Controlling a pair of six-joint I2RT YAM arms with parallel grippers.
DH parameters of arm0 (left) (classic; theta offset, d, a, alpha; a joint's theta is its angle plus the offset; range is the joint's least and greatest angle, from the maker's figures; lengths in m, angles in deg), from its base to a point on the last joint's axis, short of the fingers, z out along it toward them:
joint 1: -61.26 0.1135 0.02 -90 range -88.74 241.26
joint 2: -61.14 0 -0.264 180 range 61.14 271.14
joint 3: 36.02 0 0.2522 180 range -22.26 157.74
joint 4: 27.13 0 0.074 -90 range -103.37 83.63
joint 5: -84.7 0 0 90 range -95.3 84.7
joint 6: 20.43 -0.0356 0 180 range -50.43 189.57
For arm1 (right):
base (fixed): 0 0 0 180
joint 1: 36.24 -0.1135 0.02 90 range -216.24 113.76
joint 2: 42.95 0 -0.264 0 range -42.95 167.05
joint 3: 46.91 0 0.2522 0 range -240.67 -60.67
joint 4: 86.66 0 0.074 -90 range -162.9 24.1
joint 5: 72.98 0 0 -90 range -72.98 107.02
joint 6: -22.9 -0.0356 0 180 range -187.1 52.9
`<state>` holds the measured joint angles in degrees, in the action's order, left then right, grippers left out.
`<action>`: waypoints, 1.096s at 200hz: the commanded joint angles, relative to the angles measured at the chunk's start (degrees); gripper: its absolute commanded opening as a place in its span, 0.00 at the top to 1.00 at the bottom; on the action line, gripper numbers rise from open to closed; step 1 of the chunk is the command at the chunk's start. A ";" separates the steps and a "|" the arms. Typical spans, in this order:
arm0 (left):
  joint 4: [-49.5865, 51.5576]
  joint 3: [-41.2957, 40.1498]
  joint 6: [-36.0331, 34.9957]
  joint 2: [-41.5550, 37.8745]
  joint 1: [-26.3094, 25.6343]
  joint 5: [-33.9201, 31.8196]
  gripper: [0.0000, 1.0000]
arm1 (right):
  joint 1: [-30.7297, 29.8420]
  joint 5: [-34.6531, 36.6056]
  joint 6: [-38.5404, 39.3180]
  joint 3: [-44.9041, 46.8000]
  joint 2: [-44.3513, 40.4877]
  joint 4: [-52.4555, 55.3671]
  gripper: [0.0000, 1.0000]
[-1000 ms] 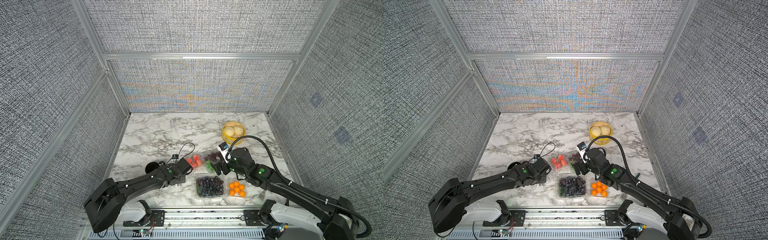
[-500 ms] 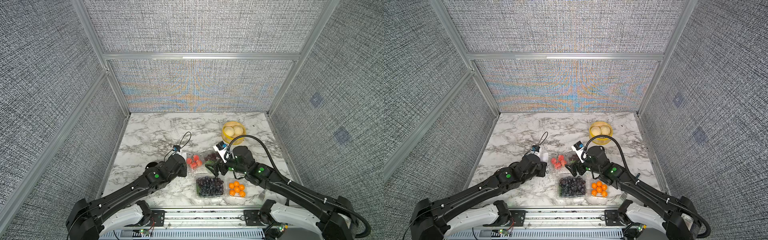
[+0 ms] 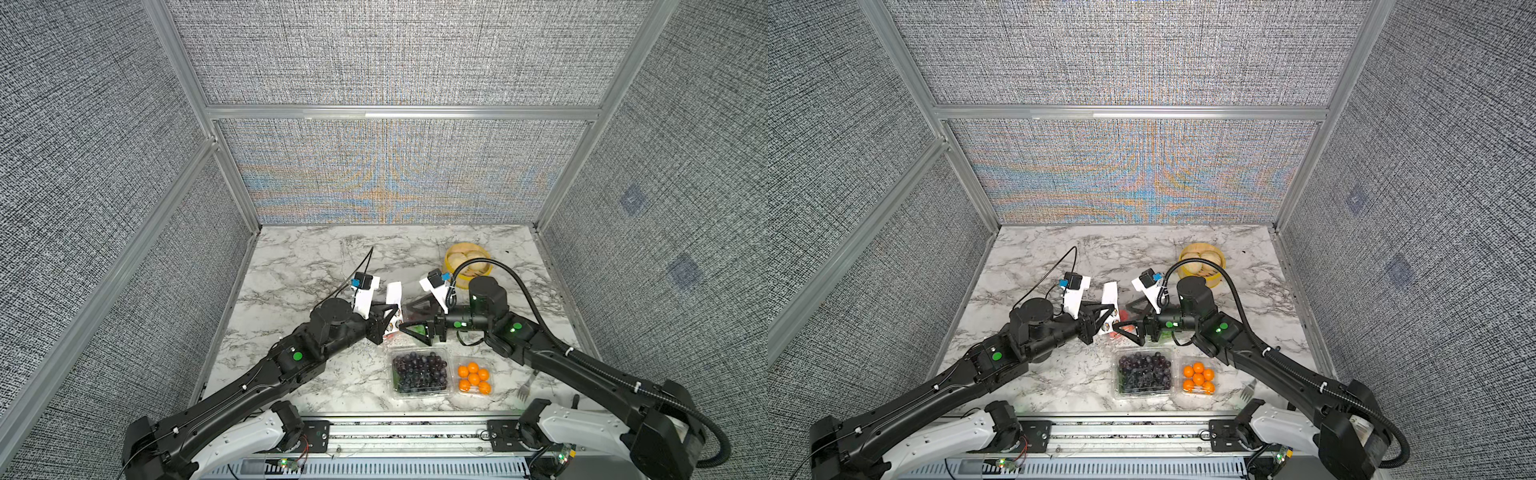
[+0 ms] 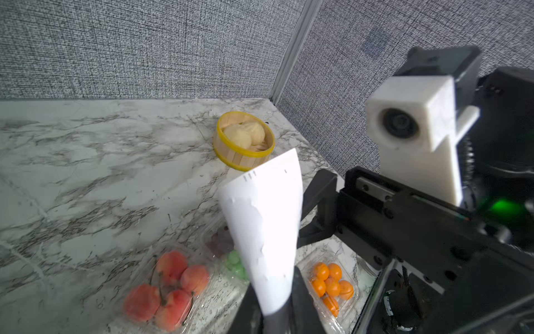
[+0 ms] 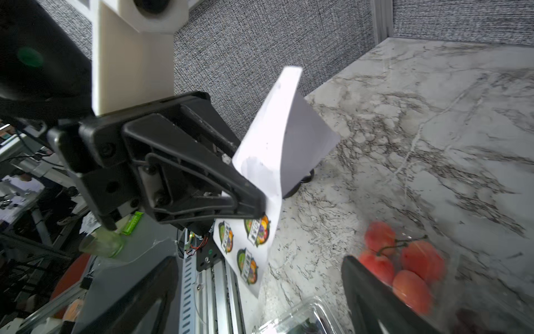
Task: Label fruit boxes
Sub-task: Pick up the label sticker from the center of the board.
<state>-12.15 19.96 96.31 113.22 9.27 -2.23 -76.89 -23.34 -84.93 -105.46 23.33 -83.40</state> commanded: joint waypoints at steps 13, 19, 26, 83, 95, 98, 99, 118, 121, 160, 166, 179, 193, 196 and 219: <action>-3.97 -0.06 -1.62 0.32 0.03 2.02 0.82 | -0.05 -7.07 -2.57 -0.81 1.93 -6.02 0.38; -5.03 -0.55 -2.36 0.35 0.03 1.92 0.82 | -0.05 -7.10 -2.17 -1.20 2.20 -5.18 0.42; -6.03 -0.98 -2.50 0.40 0.00 1.94 0.81 | -0.11 -7.12 -1.60 -1.51 2.35 -4.30 0.47; -7.46 -1.09 -2.17 1.49 0.03 2.73 0.81 | 0.21 -4.77 -0.87 -1.03 2.30 -4.13 0.99; -7.70 -1.21 -2.23 1.37 0.03 2.84 0.79 | 0.38 -3.81 -0.22 -0.77 1.70 -3.34 1.00; -7.84 -1.31 -2.22 1.28 0.03 2.75 0.79 | 0.39 -3.57 -0.12 -0.75 1.52 -3.36 1.00; -7.86 -1.33 -2.22 1.23 -0.01 2.70 0.78 | 0.39 -3.53 -0.11 -0.65 1.46 -3.33 1.00; -9.30 -2.25 -1.97 0.37 0.04 2.37 0.67 | 0.64 -3.22 0.30 -0.07 0.57 -3.17 1.00; -9.56 -2.45 -2.07 0.19 0.03 2.45 0.63 | 0.66 -3.23 0.52 -0.03 0.41 -2.94 1.00; -10.77 -4.07 -2.74 -4.45 0.79 7.08 0.17 | 2.86 -4.01 4.56 0.81 -4.19 0.28 1.00; -12.24 -4.56 -3.47 -5.17 1.01 10.73 0.17 | 3.35 -5.14 4.86 1.21 -5.20 -0.04 1.00; -15.17 -5.39 -3.97 -6.53 1.36 17.75 0.17 | 3.97 -7.79 5.57 2.19 -7.78 -0.58 1.00; -18.68 -6.13 -4.35 -7.25 1.43 23.95 0.16 | 4.22 -11.23 6.28 3.42 -10.48 -1.90 1.00; -19.27 -6.17 -4.40 -7.25 1.37 24.94 0.16 | 4.22 -11.98 6.31 3.71 -10.99 -2.34 1.00; -20.33 -4.77 -4.67 -5.01 1.36 29.59 0.16 | 4.23 -15.24 5.71 5.53 -14.25 -4.89 1.00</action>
<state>-27.56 14.08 92.86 106.57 10.49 18.01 -72.69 -32.96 -79.92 -101.01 11.40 -84.89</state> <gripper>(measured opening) 0.834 0.048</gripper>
